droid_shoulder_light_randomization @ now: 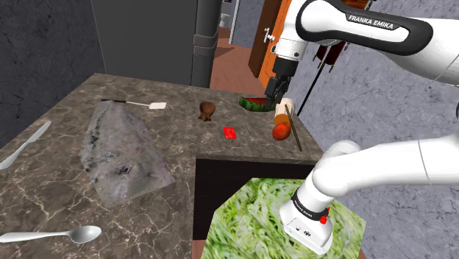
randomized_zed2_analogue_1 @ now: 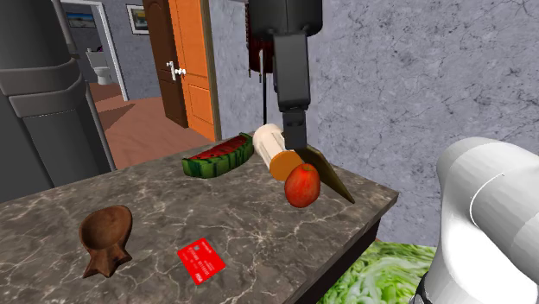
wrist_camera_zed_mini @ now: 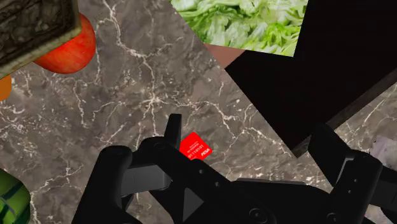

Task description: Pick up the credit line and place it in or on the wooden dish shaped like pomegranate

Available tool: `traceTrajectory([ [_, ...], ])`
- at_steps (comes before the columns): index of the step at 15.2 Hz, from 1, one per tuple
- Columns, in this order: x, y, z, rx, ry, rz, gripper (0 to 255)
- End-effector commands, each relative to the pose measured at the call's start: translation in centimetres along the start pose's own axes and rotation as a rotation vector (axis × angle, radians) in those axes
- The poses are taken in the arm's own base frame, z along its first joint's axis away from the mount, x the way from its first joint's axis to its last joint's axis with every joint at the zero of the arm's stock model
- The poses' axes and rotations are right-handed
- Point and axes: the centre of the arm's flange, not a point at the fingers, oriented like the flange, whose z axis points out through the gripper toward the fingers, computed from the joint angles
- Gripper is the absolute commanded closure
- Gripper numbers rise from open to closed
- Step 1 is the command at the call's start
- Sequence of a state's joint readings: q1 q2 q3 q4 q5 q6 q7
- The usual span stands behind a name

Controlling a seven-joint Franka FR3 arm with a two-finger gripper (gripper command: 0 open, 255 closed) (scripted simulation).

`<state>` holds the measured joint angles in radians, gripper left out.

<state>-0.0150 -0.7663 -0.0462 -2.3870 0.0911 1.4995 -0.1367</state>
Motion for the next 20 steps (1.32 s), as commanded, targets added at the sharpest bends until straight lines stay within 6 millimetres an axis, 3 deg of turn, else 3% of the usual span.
traceTrajectory([
  [1, 0.0, 0.0, 0.0, 0.000, 0.000, 0.000, 0],
  [11, 12.8, 2.2, 9.1, 0.077, -0.211, 0.415, 0],
  [20, 20.8, 7.4, 19.3, 0.144, -0.397, 0.780, 0],
])
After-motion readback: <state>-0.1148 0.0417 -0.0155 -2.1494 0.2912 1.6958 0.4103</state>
